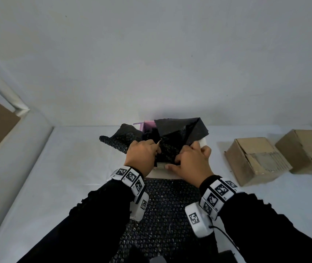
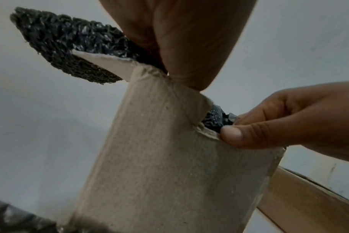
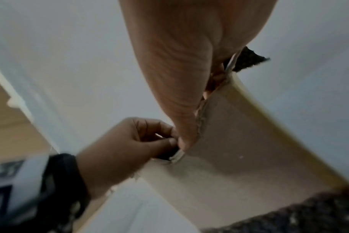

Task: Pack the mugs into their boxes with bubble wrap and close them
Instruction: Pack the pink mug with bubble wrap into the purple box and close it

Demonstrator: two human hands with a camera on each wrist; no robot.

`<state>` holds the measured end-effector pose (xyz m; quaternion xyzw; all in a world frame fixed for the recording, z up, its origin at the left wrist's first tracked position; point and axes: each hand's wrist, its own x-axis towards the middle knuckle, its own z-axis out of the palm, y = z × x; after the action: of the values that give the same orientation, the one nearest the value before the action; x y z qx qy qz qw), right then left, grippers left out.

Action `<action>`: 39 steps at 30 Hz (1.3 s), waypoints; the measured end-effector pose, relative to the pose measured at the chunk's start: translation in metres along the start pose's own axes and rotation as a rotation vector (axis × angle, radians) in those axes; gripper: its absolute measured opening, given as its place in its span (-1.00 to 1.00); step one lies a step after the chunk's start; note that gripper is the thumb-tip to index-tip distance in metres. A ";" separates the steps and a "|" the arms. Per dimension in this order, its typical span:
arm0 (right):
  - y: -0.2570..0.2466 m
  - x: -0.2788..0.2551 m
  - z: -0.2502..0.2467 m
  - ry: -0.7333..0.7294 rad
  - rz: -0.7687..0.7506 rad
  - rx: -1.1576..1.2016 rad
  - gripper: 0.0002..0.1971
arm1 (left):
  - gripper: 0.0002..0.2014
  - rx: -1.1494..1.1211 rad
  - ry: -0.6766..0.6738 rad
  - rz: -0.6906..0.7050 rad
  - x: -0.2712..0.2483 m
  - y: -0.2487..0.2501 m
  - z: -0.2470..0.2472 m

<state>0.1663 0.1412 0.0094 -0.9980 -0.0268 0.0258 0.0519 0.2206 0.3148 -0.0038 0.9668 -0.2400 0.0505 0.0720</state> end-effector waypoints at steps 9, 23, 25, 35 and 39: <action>-0.015 -0.010 0.007 0.218 0.158 0.135 -0.67 | -0.65 0.004 -0.090 0.096 -0.005 -0.009 -0.006; 0.003 -0.023 0.020 0.290 0.003 0.480 -0.71 | -0.61 -0.018 -0.069 0.122 -0.008 -0.008 -0.004; 0.008 -0.020 0.016 0.289 -0.107 0.358 -0.72 | -0.67 -0.043 -0.054 0.139 -0.009 -0.008 -0.003; 0.030 -0.022 0.019 0.263 -0.276 0.519 -0.76 | -0.54 -0.073 -0.025 0.178 -0.011 -0.011 0.007; 0.031 -0.001 -0.017 0.495 -0.250 0.535 -0.90 | -0.30 0.009 -0.163 0.189 -0.013 -0.012 -0.003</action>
<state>0.1680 0.1090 0.0229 -0.9142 -0.1275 -0.2164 0.3180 0.2147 0.3312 -0.0036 0.9410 -0.3351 -0.0207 0.0426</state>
